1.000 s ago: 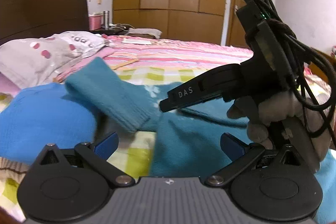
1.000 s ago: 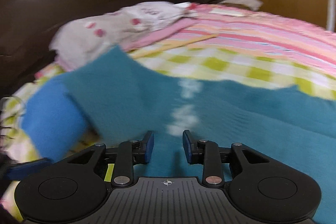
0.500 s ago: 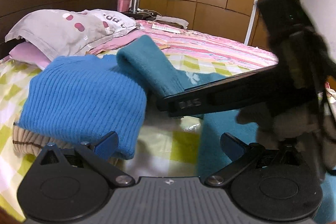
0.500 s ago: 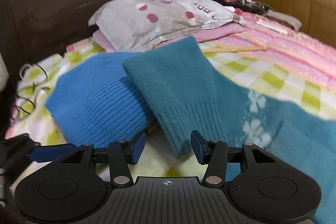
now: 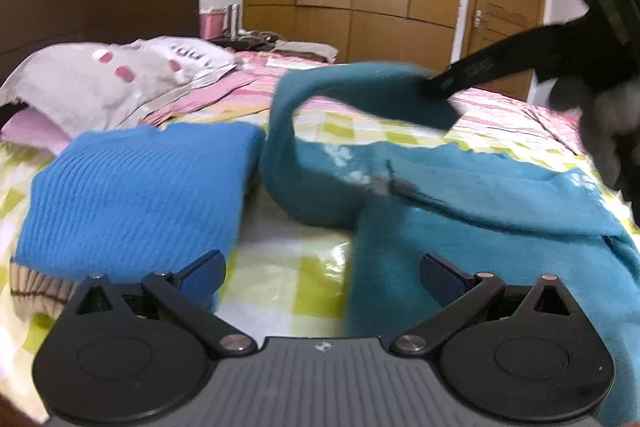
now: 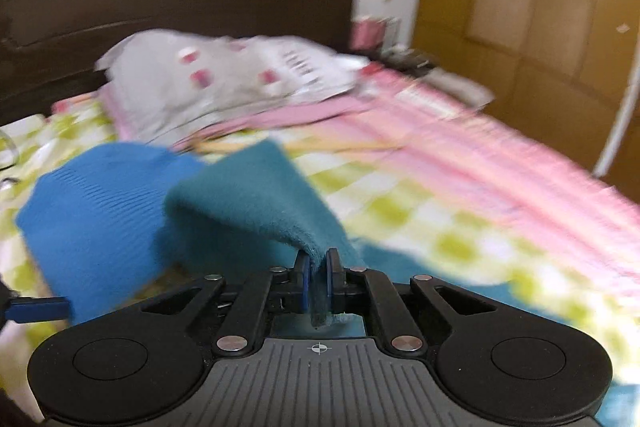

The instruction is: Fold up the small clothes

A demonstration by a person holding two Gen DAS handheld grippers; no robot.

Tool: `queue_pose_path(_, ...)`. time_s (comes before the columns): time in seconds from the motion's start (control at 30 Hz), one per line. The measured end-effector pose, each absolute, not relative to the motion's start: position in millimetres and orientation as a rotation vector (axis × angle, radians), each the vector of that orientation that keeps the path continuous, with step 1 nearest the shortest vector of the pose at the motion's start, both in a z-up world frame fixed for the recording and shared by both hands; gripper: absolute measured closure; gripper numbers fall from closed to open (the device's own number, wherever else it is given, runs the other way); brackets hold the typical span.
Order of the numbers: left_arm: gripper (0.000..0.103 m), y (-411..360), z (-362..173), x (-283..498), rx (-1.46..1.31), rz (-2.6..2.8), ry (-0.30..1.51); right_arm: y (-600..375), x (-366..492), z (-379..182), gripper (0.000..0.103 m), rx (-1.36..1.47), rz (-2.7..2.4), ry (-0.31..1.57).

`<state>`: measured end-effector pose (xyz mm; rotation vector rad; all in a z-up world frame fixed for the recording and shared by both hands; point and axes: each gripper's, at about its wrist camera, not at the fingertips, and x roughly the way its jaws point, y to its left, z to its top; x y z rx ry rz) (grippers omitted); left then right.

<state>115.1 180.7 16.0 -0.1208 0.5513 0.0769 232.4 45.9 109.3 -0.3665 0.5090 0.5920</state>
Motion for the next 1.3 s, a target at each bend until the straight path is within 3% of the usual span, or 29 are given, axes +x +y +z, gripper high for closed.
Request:
queue_pose_path(0.37,0.000,121,28,120,-0.038,-0.043,0.527,-99,241,129,0.097,-0.414,0.293,0.416)
queue_pose_path(0.7,0.000,72,13,125,0.089,-0.102,0.604,-158,242,14,0.096,-0.476,0.223,0.603)
queue_pose_path(0.8,0.000,64,10,119,0.132,-0.110,0.624,-156,237,5,0.088,-0.452,0.215,0.600)
queue_pose_path(0.97,0.000,64,14,107,0.153,-0.131,0.634,-177,218,23,0.070,-0.293,0.251,0.634)
queue_pose_path(1.17,0.000,66,21,106,0.121,-0.129,0.619,-222,206,41,0.070,0.203,0.281,0.723)
queue_pose_path(1.3,0.000,62,24,108,0.121,-0.129,0.598,-233,220,30,0.070,0.351,0.244,0.753)
